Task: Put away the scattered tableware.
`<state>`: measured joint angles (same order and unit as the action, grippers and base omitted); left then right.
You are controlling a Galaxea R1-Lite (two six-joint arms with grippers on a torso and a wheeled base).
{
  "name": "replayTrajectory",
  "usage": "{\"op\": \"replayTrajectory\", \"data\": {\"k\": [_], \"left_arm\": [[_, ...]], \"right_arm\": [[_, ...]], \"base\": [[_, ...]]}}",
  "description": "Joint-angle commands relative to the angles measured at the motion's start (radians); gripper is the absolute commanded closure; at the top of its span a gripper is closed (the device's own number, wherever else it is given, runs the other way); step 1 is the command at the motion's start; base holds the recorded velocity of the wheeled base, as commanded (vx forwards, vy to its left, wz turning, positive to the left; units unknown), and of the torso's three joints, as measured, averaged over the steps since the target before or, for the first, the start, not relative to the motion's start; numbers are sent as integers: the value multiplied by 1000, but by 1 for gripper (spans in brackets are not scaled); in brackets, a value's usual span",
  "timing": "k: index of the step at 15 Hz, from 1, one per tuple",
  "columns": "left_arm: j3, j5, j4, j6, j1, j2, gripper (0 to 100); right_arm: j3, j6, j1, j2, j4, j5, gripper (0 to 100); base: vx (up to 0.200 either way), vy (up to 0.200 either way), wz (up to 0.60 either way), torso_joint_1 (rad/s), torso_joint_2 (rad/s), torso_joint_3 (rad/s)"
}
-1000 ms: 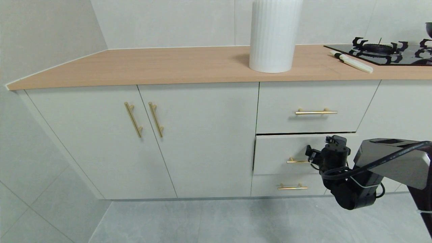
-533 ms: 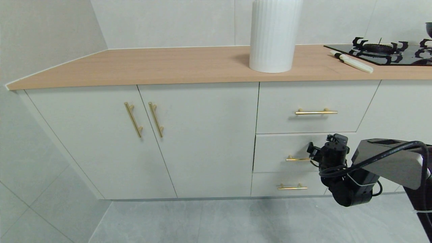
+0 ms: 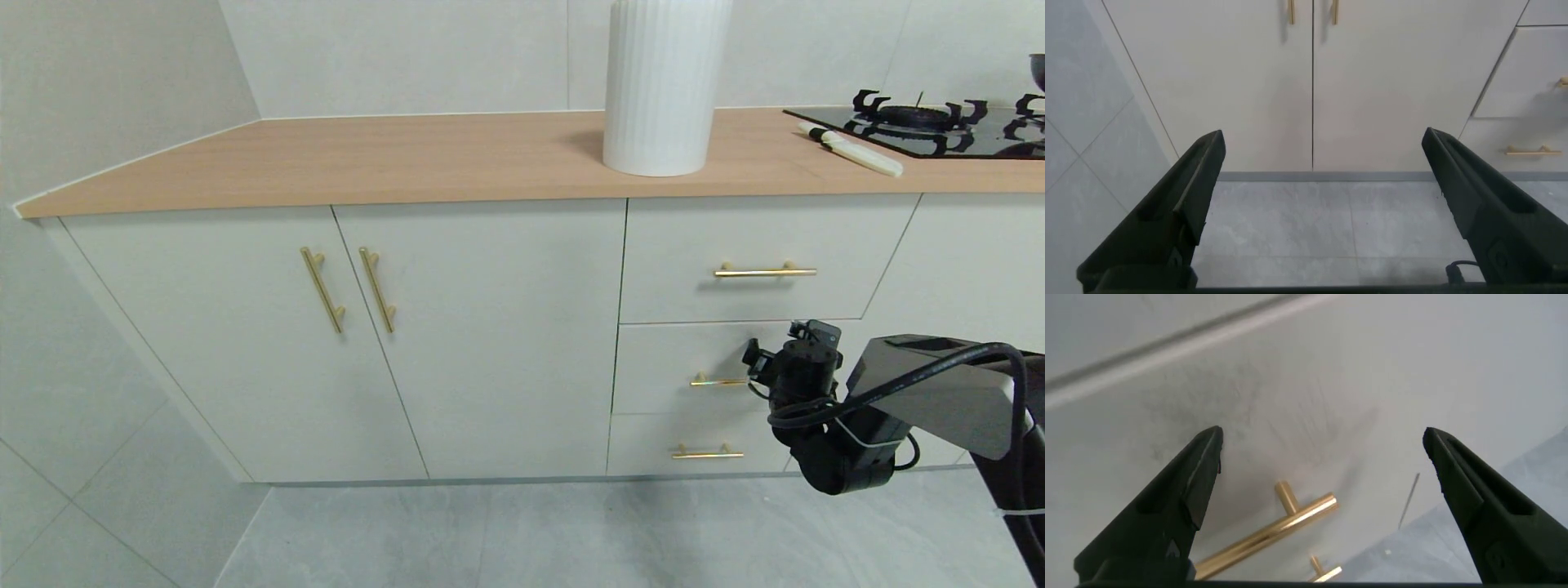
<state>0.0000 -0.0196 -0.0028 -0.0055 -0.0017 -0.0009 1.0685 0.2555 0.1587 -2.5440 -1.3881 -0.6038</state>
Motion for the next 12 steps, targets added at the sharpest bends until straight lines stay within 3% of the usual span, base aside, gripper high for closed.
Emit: {"op": "replayTrajectory", "data": {"k": [1, 12], "left_arm": [[0, 0, 0, -1, 0, 1, 0], [0, 0, 0, -1, 0, 1, 0]], "right_arm": [[10, -7, -2, -1, 1, -2, 0], [41, -13, -4, -24, 0, -5, 0]], "base": [[0, 0, 0, 0, 0, 0], [0, 0, 0, 0, 0, 0]]}}
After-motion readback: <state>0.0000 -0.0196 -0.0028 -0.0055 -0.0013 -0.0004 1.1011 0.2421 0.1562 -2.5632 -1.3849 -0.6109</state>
